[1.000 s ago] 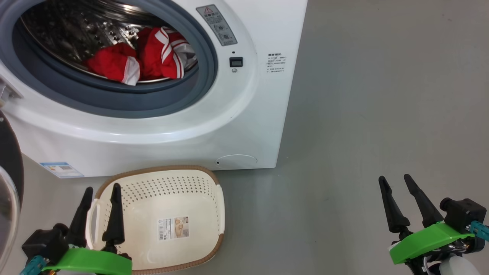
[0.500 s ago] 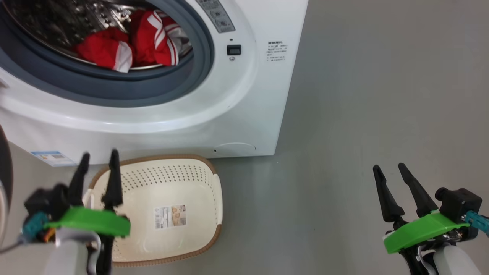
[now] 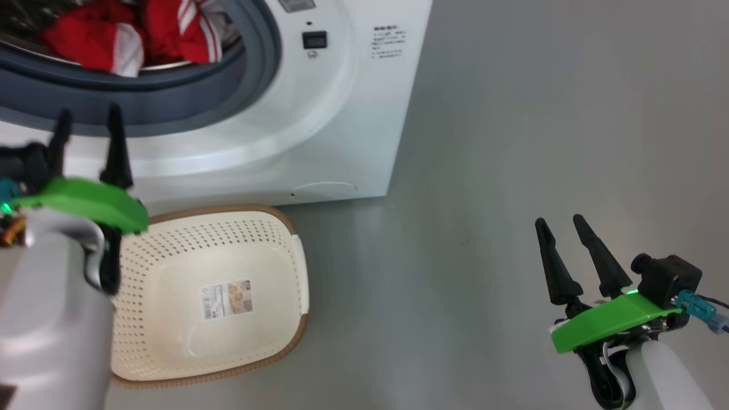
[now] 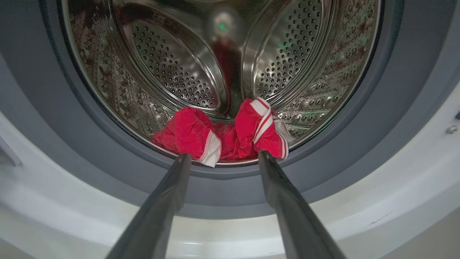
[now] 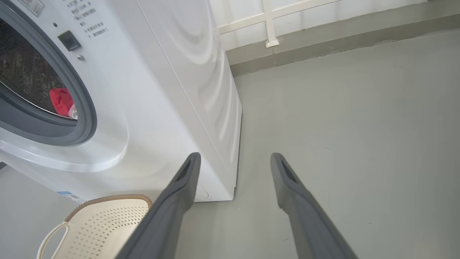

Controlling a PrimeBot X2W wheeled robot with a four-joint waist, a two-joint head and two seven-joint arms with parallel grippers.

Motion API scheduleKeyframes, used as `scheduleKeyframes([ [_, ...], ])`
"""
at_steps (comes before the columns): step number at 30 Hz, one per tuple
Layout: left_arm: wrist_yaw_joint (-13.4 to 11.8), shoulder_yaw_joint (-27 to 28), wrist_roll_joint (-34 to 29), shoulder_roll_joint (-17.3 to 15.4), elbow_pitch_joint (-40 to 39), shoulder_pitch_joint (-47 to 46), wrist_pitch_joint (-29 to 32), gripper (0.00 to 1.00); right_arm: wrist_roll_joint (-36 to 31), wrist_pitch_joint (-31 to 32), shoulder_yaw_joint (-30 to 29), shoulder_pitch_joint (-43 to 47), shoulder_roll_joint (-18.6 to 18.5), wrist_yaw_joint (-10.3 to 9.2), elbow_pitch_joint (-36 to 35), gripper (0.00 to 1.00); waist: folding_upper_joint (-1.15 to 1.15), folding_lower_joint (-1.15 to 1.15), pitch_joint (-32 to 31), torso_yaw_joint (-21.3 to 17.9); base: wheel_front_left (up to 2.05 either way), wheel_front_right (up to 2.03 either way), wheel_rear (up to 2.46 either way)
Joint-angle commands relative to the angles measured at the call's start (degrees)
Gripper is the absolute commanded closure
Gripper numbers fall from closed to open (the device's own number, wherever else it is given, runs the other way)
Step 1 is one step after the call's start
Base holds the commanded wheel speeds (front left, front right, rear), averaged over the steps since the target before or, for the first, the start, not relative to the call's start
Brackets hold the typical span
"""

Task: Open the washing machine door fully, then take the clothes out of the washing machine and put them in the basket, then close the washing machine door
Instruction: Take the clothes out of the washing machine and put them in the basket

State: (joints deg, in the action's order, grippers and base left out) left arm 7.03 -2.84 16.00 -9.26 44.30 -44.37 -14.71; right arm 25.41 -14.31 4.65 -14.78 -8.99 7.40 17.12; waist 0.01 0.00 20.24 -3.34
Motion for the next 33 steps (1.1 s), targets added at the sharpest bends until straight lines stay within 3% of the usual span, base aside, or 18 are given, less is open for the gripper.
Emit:
scheduleKeyframes([
  [1, -0.9, 1.2, -1.1, -3.1, 0.5, -2.9, -0.3, 0.00, -0.2, -0.7, 1.3, -0.9, 0.1, 0.09, -1.4, 0.00, -0.01, 0.00, 1.9, -1.7, 0.00, 0.00, 0.00],
  [9, -3.6, -0.1, -3.9, -4.9, 11.9, -15.9, -0.3, 0.00, -0.3, -0.7, 2.5, -2.8, 1.1, 0.09, -1.6, 0.00, -0.01, 0.00, 5.3, -3.7, 0.00, 0.00, 0.00],
  [19, -7.0, -2.8, -7.1, -7.0, 22.1, -25.5, -0.2, 0.00, -0.3, -0.7, 5.0, -5.6, 1.6, 0.09, -1.2, 0.00, -0.01, 0.00, 7.6, -5.1, 0.00, 0.00, 0.00],
  [33, -11.6, -6.3, -10.4, -12.3, 28.3, -33.4, 2.3, 0.00, 0.1, -0.7, 8.0, -7.3, 2.2, 0.09, -1.6, 0.00, -0.01, 0.00, 11.6, -8.2, 0.00, 0.00, 0.00],
])
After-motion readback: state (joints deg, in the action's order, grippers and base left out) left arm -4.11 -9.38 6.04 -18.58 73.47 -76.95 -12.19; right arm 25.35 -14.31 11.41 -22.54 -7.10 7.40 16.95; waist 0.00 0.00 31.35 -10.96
